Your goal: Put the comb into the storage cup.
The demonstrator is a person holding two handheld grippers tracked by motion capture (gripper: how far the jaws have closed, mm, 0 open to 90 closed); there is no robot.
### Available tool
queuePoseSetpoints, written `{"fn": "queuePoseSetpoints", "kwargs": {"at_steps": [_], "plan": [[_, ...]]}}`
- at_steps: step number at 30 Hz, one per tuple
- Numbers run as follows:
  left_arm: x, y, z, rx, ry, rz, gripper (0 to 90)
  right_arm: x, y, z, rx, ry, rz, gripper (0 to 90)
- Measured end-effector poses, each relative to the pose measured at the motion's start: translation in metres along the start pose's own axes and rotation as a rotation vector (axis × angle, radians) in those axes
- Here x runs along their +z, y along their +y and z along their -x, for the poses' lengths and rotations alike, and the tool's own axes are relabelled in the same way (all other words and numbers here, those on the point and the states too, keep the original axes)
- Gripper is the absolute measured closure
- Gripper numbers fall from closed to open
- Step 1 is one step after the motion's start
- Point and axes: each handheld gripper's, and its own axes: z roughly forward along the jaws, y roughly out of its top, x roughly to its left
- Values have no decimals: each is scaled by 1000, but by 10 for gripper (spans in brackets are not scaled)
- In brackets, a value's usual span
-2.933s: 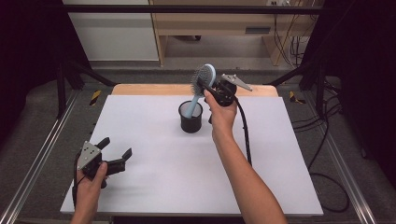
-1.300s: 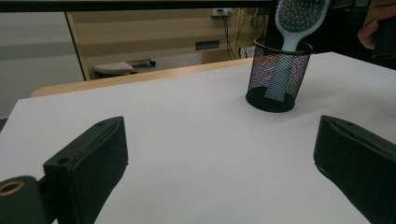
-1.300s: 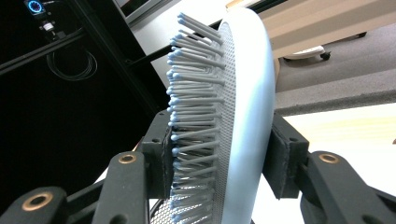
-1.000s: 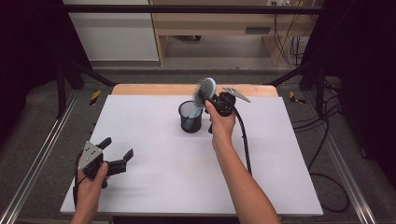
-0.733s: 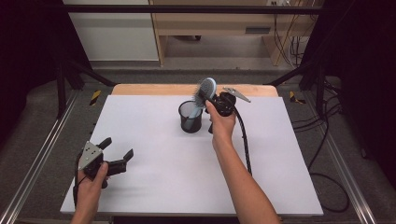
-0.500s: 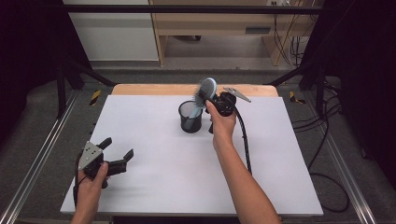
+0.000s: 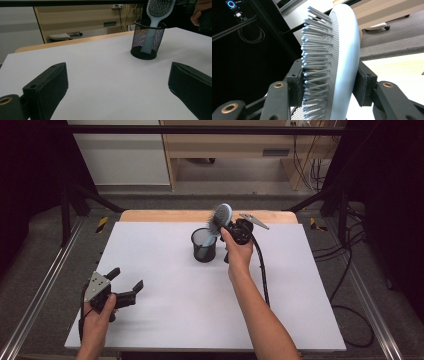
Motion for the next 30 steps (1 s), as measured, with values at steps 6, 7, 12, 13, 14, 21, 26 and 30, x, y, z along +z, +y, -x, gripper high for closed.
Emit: {"fn": "queuePoseSetpoints", "kwargs": {"at_steps": [6,7,12,13,14,21,26,30], "plan": [[0,0,0,-1,-2,0,28,0,0,0,-4,-7,0,516],[0,0,0,0,-2,0,28,0,0,0,-3,-7,0,517],[0,0,0,0,-2,0,28,-1,0,1,3,-3,-3,513],[0,0,1,0,-3,0,28,-1,0,2,1,-2,-4,510],[0,0,1,0,-3,-1,28,-1,0,2,2,-3,-5,507],[1,0,1,3,-5,-6,28,-2,0,7,7,-3,-7,490],[1,0,1,4,-5,-7,28,-3,0,7,6,3,-11,474],[1,0,1,3,-5,-5,28,-2,0,7,7,9,-13,446]]}}
